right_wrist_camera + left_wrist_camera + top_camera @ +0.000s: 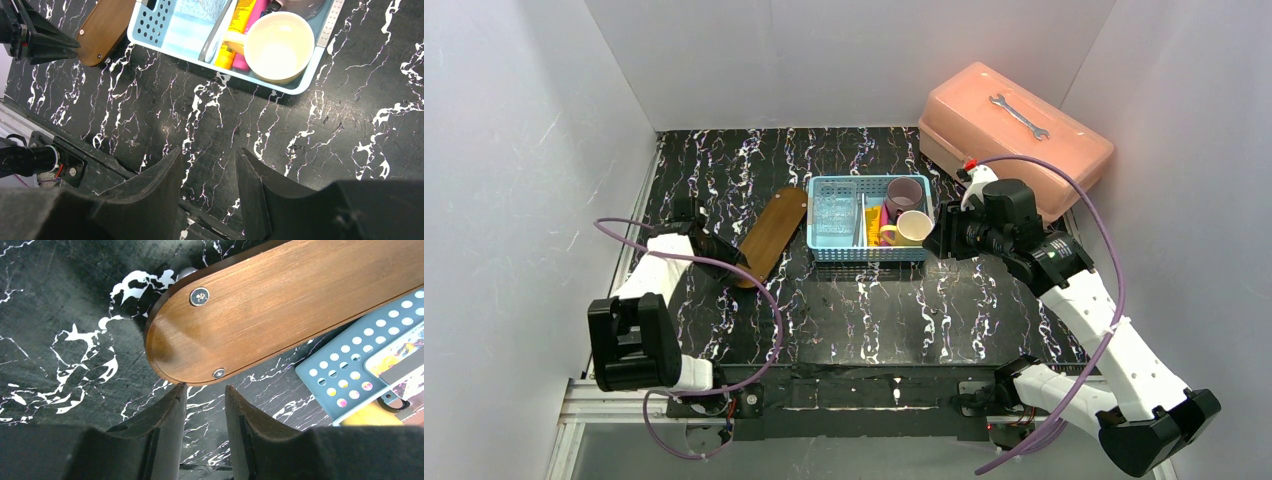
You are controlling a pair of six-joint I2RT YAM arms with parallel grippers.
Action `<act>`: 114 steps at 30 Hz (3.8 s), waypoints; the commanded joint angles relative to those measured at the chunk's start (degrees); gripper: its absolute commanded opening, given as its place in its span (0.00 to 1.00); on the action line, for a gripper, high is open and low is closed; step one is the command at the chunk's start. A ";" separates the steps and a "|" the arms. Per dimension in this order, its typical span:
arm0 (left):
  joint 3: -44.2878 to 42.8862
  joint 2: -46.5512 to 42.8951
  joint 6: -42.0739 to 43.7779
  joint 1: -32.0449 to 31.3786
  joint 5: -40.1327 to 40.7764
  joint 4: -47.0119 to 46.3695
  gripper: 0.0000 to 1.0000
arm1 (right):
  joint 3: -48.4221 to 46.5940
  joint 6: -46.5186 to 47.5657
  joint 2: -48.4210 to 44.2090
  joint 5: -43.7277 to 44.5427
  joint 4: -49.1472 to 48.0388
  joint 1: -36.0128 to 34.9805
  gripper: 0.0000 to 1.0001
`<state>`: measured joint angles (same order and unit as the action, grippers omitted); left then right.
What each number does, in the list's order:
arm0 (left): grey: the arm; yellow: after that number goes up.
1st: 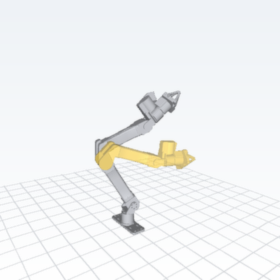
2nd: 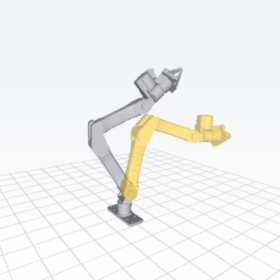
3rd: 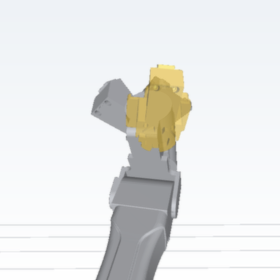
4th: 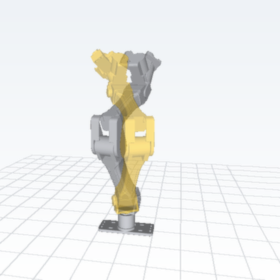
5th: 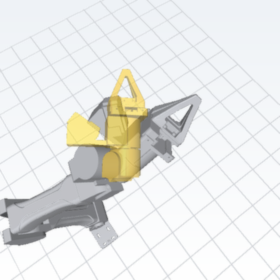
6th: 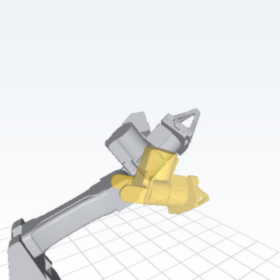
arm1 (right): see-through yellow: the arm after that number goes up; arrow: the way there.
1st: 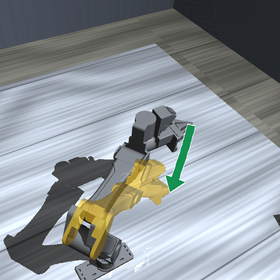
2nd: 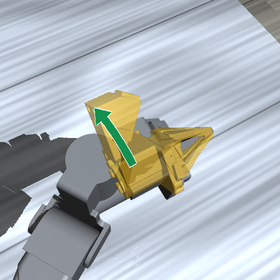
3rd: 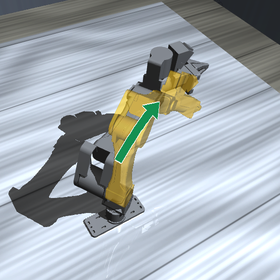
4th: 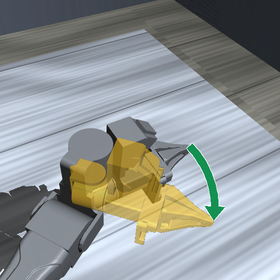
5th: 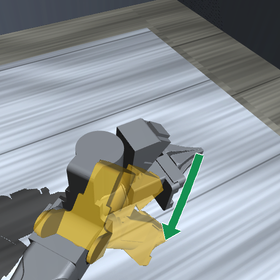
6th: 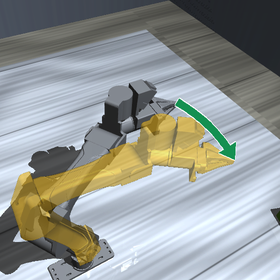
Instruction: Prepare toiletry sets of a toothbrush and toothpaste on the tray
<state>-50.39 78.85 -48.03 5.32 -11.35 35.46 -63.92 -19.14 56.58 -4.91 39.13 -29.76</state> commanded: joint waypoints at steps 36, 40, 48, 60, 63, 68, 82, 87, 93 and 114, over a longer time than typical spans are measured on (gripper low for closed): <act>-0.51 5.44 3.91 0.74 10.56 5.20 0.31 | 0.55 1.38 -1.79 -0.32 -0.99 -0.39 0.52; -0.37 5.53 4.80 2.12 12.26 6.05 0.31 | 0.55 1.38 -1.86 -0.41 -1.15 -0.39 0.52; -1.28 5.61 7.00 5.62 14.43 7.98 0.31 | 0.81 1.64 -1.74 -0.43 -1.52 -0.39 0.52; -5.82 5.65 11.73 13.56 18.10 12.72 0.31 | 1.32 2.25 -1.96 -0.37 -1.78 -0.39 0.52; -7.43 6.33 13.27 16.04 19.23 14.00 0.31 | 1.43 2.41 -2.08 -0.37 -1.86 -0.39 0.52; -7.52 6.87 12.87 17.64 16.70 13.52 0.29 | 1.39 2.53 -1.80 -1.22 -2.21 -0.39 0.52; -7.64 -6.82 12.83 13.10 6.44 14.51 0.42 | 0.90 3.29 0.56 -4.67 -2.92 -1.83 0.52; -10.11 -9.18 10.17 6.51 6.11 15.56 0.49 | 1.12 2.23 1.68 -3.42 -4.01 -4.52 0.52; -11.79 -7.69 5.64 -0.32 3.95 15.18 0.52 | 1.82 0.74 2.09 -1.47 -4.96 -7.61 0.52; -2.75 0.82 -5.56 -21.27 4.43 0.96 0.55 | 5.41 -1.29 1.97 0.93 -6.11 -10.74 0.52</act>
<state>-54.15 77.87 -51.35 -14.52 -8.36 38.68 -58.94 -19.68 59.02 -4.86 35.40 -39.94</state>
